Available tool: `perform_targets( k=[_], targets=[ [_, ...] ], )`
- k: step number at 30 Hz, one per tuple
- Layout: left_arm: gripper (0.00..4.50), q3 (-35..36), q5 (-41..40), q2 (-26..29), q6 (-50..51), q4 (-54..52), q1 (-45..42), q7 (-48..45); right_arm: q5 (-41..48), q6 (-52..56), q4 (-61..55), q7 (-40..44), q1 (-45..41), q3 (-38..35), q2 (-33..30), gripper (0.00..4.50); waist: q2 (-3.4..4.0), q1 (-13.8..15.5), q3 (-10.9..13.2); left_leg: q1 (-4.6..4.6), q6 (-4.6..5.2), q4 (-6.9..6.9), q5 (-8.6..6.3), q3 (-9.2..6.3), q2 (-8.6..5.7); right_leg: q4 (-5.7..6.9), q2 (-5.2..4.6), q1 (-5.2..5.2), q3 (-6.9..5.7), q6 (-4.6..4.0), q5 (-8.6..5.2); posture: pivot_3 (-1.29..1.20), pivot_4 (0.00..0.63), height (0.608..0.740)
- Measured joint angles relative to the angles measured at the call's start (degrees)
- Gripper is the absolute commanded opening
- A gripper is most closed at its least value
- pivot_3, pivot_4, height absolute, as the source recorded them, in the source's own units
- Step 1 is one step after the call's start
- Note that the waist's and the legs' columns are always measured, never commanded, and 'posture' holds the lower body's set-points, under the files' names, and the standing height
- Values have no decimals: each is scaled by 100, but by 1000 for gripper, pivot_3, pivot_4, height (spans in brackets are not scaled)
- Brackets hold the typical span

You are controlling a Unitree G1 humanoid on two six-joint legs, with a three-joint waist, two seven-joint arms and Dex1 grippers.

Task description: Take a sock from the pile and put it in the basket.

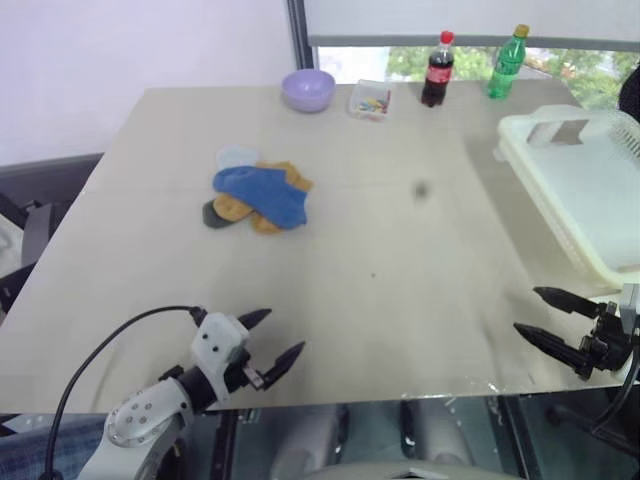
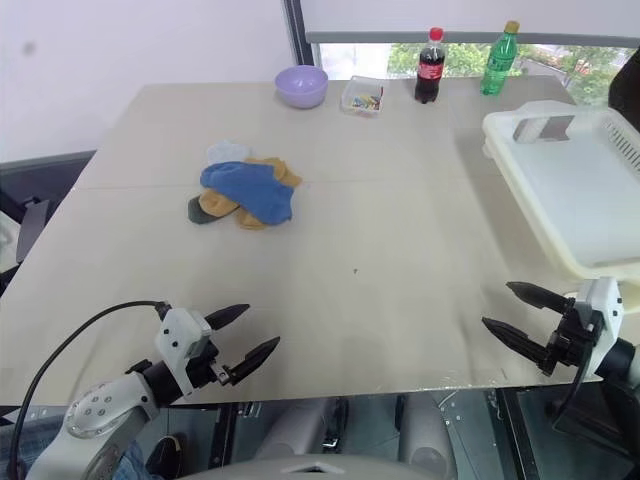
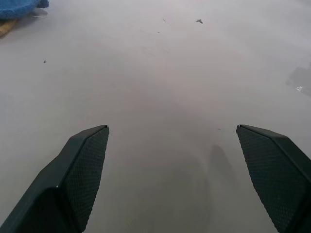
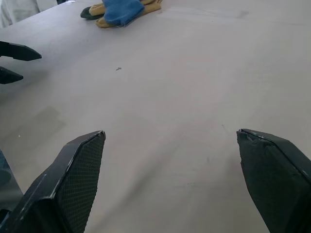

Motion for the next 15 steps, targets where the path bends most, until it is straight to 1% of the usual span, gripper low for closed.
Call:
perform_targets(
  k=[6, 15],
  targets=[
    [4500, 91, -121, -243, -207, 38, -176, 28, -23, -228, 146, 159, -84, -8, -1, 4421, 0, 1, 0, 3, 0, 1, 0, 3, 1, 2, 1, 0, 0, 0, 0, 0, 150, 732],
    [4500, 151, -159, -261, -320, 258, -458, -56, -54, -392, 145, 244, 120, -151, 22, 4421, 1, 6, -1, 6, 0, 4, 0, 8, -2, 6, 1, 1, 5, 0, 1, 0, 150, 732]
  ],
)
